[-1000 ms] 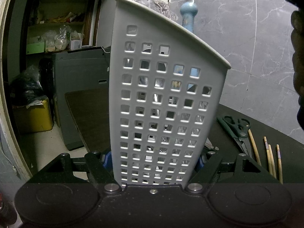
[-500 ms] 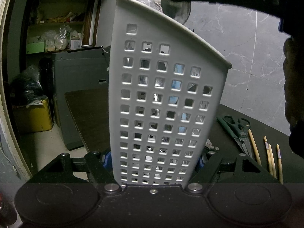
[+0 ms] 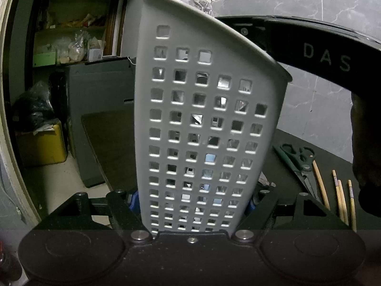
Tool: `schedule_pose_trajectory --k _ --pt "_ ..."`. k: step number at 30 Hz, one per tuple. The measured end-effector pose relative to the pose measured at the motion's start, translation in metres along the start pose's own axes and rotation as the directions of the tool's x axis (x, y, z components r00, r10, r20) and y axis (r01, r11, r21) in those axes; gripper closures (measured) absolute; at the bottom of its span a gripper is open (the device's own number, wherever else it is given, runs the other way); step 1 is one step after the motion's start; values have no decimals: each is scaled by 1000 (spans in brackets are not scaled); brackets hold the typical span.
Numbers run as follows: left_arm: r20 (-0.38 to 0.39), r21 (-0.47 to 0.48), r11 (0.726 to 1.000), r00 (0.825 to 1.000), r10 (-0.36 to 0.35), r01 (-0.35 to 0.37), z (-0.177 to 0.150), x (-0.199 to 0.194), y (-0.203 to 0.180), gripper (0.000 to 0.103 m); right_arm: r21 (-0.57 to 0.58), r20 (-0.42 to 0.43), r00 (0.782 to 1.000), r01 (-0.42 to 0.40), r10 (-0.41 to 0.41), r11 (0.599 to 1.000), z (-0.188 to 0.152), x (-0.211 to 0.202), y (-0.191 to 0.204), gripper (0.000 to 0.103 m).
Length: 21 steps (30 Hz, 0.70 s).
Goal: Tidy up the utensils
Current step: 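Move the right tool back down to the utensil pile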
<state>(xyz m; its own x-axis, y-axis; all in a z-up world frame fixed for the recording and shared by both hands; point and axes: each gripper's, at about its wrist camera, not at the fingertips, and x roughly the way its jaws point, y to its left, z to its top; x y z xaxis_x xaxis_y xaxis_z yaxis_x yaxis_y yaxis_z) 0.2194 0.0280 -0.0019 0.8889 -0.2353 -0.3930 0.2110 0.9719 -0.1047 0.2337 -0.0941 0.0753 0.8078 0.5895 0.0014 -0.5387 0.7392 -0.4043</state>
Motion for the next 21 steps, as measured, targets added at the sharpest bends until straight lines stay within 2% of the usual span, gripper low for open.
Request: schedule_pose_trajectory --k 9,10,12,14,21 --pt "-1 0 1000 1000 1 -1 0 0 0 26 14 12 1000 12 -12 1000 2 -7 -5 97" --pt "-1 0 1000 1000 1 -1 0 0 0 26 23 16 1000 15 -16 1000 3 -10 -8 92" --pt "-1 0 1000 1000 1 -1 0 0 0 26 38 19 999 29 -30 999 4 -17 -14 74" --pt "-1 0 1000 1000 1 -1 0 0 0 26 43 10 999 51 -52 998 4 -24 -22 50" --pt "-1 0 1000 1000 1 -1 0 0 0 26 73 -69 986 158 -153 985 -10 -47 -52 27"
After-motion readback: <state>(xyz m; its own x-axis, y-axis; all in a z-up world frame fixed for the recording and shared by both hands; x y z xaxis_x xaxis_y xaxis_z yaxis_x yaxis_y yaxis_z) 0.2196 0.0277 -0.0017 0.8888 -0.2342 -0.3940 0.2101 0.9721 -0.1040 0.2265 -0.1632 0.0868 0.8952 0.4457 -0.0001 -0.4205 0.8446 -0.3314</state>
